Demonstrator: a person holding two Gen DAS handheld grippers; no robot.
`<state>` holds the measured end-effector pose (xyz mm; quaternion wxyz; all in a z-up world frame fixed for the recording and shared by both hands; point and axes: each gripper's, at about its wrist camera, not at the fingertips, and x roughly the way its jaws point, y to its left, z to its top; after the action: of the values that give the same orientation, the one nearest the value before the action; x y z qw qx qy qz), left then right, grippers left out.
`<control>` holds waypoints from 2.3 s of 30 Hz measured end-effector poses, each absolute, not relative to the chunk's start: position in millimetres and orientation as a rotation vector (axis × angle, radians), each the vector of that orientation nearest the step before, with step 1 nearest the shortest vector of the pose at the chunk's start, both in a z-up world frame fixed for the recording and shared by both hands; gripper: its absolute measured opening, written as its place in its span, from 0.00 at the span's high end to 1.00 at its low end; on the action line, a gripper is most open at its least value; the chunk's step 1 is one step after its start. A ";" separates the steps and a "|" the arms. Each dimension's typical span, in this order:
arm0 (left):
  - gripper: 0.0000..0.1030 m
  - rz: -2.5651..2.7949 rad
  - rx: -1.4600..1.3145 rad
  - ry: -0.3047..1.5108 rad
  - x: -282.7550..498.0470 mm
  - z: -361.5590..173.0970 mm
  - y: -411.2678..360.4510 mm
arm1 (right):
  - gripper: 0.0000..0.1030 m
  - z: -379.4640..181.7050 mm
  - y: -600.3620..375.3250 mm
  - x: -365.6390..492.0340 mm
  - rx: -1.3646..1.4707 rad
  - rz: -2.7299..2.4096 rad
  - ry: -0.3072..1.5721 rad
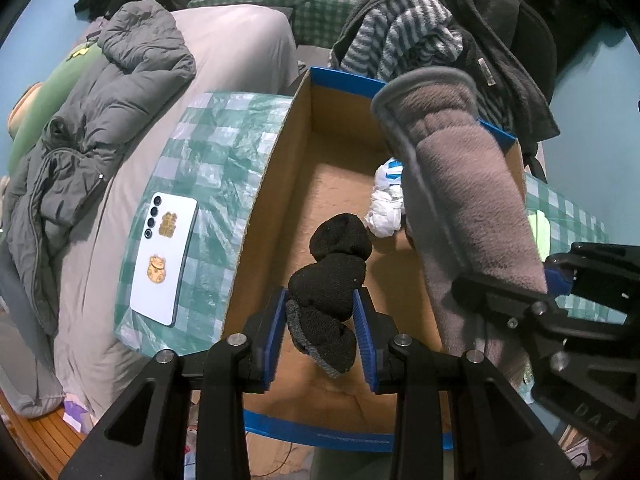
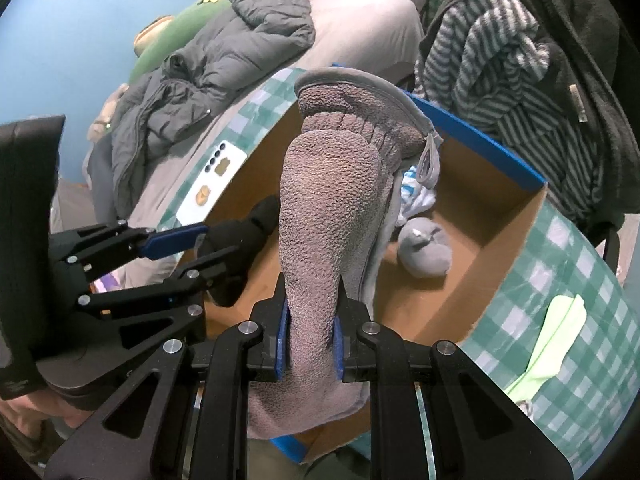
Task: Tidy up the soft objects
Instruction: 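Open both grippers to drop the sock and mitten into the box, then move both open tools back over the tablecloth toward the plastic bag bundle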
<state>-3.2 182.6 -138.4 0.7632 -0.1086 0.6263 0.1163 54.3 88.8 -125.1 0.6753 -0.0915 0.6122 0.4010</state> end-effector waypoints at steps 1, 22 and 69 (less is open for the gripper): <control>0.63 0.268 -0.230 1.364 -3.4 -138.2 182.8 | 0.76 -125.5 89.8 53.3 -0.206 0.905 1.380; 0.45 0.257 -0.235 1.344 -8.5 -110.2 161.0 | 0.42 -98.3 27.5 65.2 -0.171 0.790 1.295; 0.40 -0.056 0.027 1.413 28.7 -127.9 -37.3 | 0.38 -141.0 -182.9 65.5 -0.140 0.639 1.360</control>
<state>28.7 -37.3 -127.9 0.7603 0.0123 0.6490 -0.0258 65.5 -182.9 -141.0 0.7285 -0.0636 0.6173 0.2902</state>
